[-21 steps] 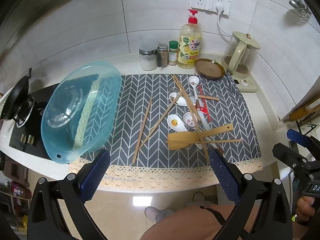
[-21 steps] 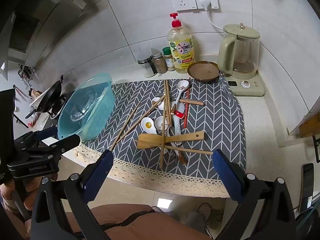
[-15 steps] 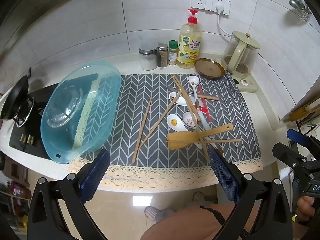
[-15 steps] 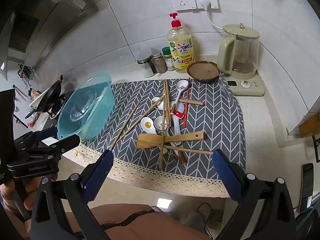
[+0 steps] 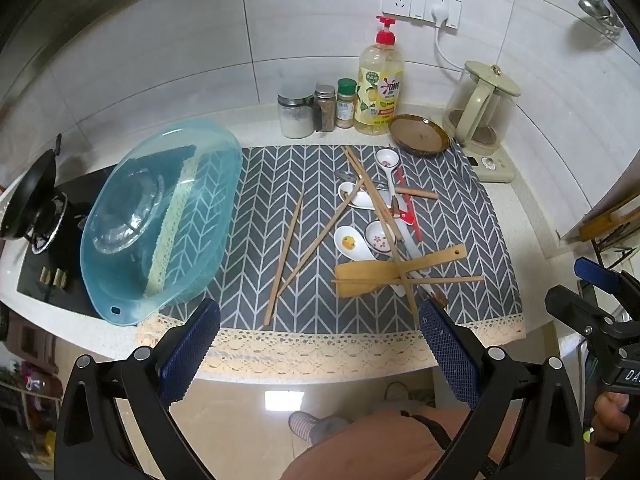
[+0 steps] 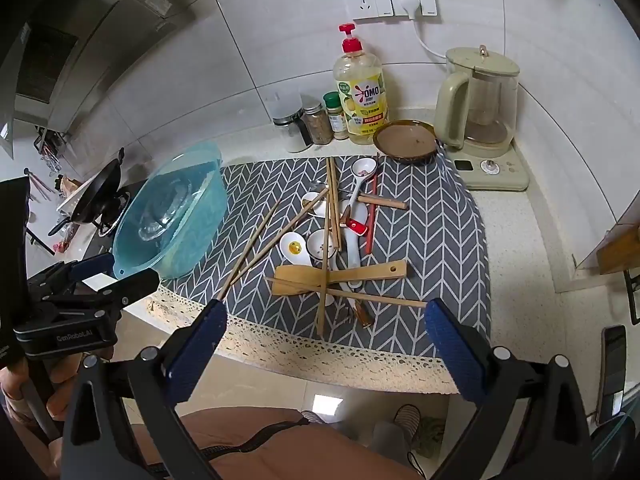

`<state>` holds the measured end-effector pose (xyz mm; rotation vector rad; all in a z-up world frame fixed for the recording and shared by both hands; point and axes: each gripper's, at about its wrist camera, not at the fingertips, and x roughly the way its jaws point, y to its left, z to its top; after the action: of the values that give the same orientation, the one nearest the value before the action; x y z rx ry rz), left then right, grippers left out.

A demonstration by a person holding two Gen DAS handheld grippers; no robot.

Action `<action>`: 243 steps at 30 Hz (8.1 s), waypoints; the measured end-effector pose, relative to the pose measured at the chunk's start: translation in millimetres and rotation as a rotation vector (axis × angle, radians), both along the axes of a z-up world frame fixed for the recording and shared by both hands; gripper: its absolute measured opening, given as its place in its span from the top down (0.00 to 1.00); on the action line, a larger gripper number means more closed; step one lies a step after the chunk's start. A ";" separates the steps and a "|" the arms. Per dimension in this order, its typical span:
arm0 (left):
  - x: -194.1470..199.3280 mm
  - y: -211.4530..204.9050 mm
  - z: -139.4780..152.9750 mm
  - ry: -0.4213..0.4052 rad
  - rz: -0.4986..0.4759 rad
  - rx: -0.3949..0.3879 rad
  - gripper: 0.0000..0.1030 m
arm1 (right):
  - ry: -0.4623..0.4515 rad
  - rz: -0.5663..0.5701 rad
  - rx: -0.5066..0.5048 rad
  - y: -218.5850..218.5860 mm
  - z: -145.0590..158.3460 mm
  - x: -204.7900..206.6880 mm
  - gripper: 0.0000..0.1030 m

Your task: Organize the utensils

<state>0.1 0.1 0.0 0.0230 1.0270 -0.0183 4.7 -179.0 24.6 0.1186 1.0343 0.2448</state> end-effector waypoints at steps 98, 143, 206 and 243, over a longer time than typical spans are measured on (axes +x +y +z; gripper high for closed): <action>139.7 -17.7 -125.1 -0.005 -0.116 -0.036 0.17 | -0.216 -0.160 -0.119 -42.3 -57.9 71.9 0.13; 172.6 48.6 -96.5 0.094 -0.281 -0.270 0.93 | 0.134 -0.018 0.059 60.9 -196.5 148.2 0.93; 178.2 24.1 -153.3 0.051 -0.143 -0.072 0.40 | -0.167 -0.080 -0.035 -5.9 -81.5 155.4 0.23; 143.5 78.9 -94.0 -0.014 -0.054 -0.336 0.93 | 0.002 0.053 0.288 52.2 -132.1 209.1 0.92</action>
<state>143.6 79.0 -94.0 -0.2550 0.9989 -0.2389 213.8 -126.9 -107.5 0.3524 1.0000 0.4416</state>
